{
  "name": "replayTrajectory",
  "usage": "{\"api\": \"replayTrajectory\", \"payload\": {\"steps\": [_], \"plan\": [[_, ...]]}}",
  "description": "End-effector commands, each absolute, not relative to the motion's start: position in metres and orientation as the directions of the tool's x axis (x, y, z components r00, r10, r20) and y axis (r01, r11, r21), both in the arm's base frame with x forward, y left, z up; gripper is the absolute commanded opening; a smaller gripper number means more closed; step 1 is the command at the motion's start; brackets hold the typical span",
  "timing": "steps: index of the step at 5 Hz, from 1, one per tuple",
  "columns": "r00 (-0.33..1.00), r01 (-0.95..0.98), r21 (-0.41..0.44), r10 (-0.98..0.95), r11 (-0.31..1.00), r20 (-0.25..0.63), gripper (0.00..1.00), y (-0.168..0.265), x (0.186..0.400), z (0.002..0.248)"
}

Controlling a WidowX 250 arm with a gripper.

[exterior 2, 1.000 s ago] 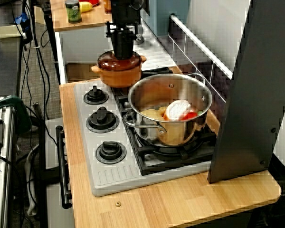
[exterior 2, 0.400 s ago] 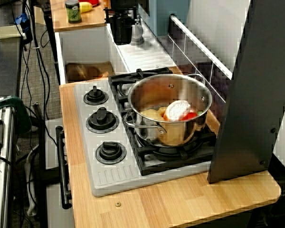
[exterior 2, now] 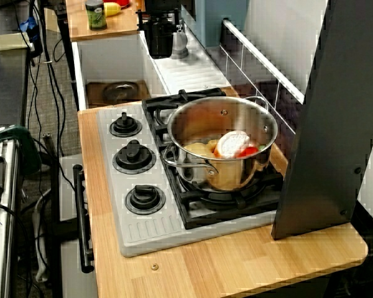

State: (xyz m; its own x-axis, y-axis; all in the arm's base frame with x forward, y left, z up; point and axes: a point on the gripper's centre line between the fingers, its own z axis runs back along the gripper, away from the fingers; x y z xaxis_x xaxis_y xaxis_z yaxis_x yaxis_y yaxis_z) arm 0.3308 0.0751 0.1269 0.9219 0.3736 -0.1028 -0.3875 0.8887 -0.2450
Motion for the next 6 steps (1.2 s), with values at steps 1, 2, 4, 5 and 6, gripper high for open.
{"api": "replayTrajectory", "payload": {"steps": [1, 2, 4, 5, 6], "plan": [[0.914, -0.397, -0.21, 0.405, 0.894, -0.004, 0.0, 0.091, 0.323, 0.131], [0.905, -0.416, -0.193, 0.426, 0.889, 0.012, 0.0, 0.101, 0.324, 0.125], [0.9, -0.415, -0.185, 0.432, 0.891, 0.06, 0.0, 0.128, 0.328, 0.118], [0.872, -0.463, -0.2, 0.484, 0.864, 0.076, 0.0, 0.155, 0.325, 0.115], [0.84, -0.501, -0.228, 0.532, 0.835, 0.104, 0.0, 0.181, 0.315, 0.115]]}}
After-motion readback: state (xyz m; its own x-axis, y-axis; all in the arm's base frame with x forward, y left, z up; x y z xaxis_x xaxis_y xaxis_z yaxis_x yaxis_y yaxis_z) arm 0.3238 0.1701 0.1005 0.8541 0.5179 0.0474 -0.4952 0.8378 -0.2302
